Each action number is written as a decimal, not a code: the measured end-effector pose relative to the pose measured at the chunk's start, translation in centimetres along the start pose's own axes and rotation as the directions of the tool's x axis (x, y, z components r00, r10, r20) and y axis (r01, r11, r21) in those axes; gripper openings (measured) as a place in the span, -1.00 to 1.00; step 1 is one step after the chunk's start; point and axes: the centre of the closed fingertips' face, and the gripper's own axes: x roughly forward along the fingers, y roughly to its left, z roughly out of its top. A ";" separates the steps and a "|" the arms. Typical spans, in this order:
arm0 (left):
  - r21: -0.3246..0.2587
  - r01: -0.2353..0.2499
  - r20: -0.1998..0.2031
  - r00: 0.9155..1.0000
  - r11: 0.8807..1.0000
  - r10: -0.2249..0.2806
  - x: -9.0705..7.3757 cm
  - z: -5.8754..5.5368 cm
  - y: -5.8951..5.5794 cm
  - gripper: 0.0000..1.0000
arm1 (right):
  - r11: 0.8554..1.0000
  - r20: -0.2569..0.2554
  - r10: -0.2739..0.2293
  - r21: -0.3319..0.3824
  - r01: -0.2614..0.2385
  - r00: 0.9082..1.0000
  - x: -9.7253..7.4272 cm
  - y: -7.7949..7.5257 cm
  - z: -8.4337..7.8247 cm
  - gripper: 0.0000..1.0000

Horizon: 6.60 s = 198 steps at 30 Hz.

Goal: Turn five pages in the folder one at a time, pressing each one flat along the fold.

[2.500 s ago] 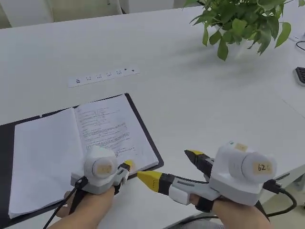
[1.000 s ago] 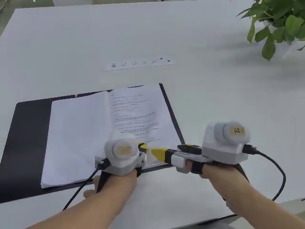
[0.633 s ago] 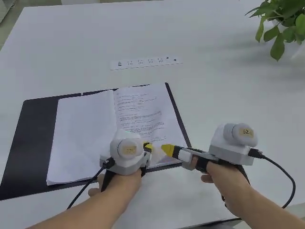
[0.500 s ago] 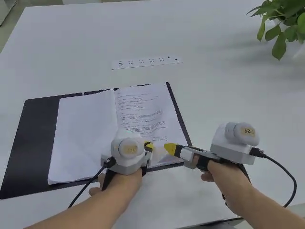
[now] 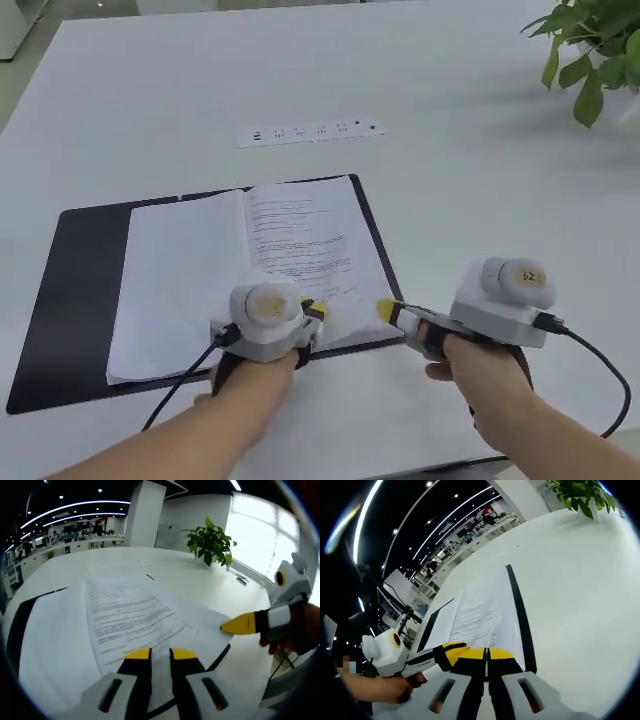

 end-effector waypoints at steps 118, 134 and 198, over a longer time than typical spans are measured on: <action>0.071 -0.222 -0.067 0.972 0.972 0.227 -13.2 -6.3 16.7 -0.54 | 0.946 -0.195 0.318 0.007 -0.323 0.928 13.6 15.1 -4.0 -1.00; 0.091 -0.216 -0.031 0.975 0.972 0.219 -13.2 -6.3 17.1 -0.53 | 0.949 -0.140 0.252 0.231 -0.216 0.958 19.6 11.6 -0.2 -1.00; 0.082 -0.213 -0.013 0.977 0.974 0.215 -13.2 -6.3 17.2 -0.53 | 0.859 -0.048 0.266 0.465 -0.214 0.963 22.8 10.6 3.1 -1.00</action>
